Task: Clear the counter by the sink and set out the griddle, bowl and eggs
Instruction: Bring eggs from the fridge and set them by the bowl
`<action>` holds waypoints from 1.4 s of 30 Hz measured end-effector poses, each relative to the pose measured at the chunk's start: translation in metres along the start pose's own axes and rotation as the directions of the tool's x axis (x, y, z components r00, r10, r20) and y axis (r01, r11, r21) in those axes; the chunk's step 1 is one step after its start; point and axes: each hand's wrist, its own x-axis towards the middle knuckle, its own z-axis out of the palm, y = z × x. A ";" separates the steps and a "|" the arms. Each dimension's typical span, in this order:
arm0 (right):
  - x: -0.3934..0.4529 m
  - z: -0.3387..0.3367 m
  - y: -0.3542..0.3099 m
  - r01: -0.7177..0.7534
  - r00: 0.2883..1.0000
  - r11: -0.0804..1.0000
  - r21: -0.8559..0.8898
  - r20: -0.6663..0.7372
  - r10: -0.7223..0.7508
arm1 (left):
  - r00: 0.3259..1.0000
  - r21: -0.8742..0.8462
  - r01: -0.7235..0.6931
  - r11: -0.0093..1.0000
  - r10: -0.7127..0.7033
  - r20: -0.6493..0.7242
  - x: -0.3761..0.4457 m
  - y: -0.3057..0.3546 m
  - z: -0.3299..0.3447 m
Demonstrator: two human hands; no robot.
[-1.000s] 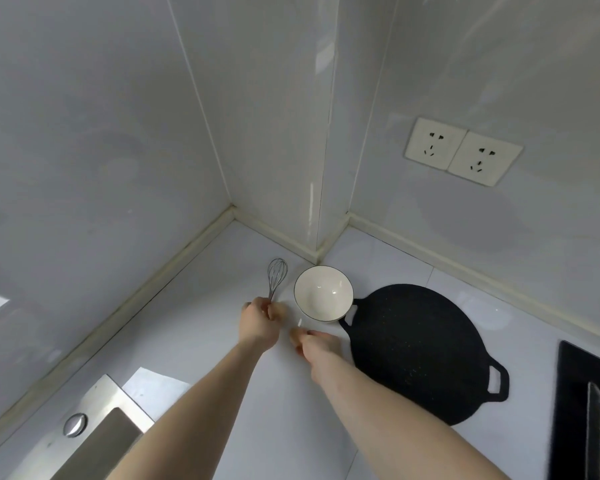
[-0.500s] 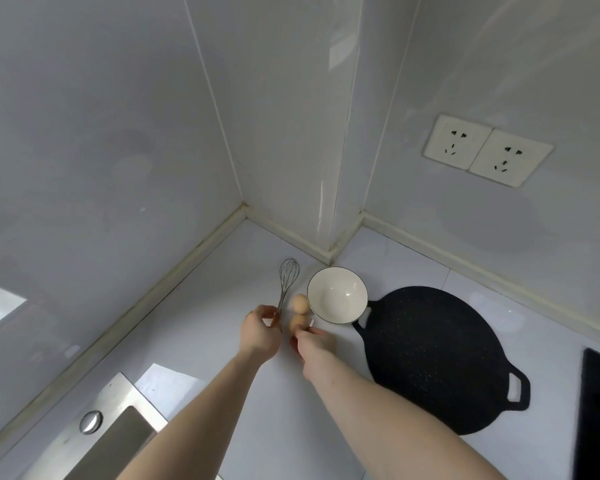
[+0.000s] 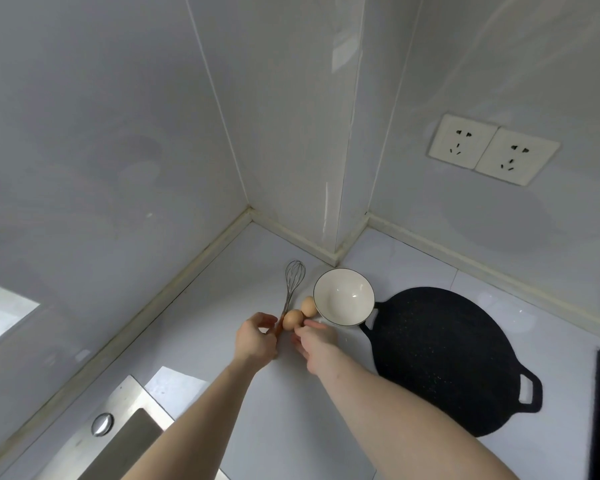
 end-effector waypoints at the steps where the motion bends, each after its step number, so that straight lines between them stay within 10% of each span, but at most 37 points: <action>1: 0.000 0.000 -0.001 0.006 1.000 1.000 0.019 0.007 -0.006 | 1.000 0.007 -0.007 1.000 0.007 0.004 0.000 0.000 -0.001; 18: -0.036 -0.054 -0.005 0.061 0.995 0.975 -0.215 0.084 -0.043 | 0.993 0.068 -0.110 0.992 0.107 0.046 -0.038 0.007 -0.019; 25: -0.087 -0.119 -0.015 0.309 0.951 0.721 -0.621 0.204 -0.232 | 0.961 0.172 -0.253 0.952 0.227 0.158 -0.089 0.004 -0.033; 42: -0.255 -0.296 -0.002 0.533 0.795 0.491 -0.689 0.208 -0.570 | 0.798 0.322 -0.588 0.742 0.468 0.379 -0.235 0.063 0.032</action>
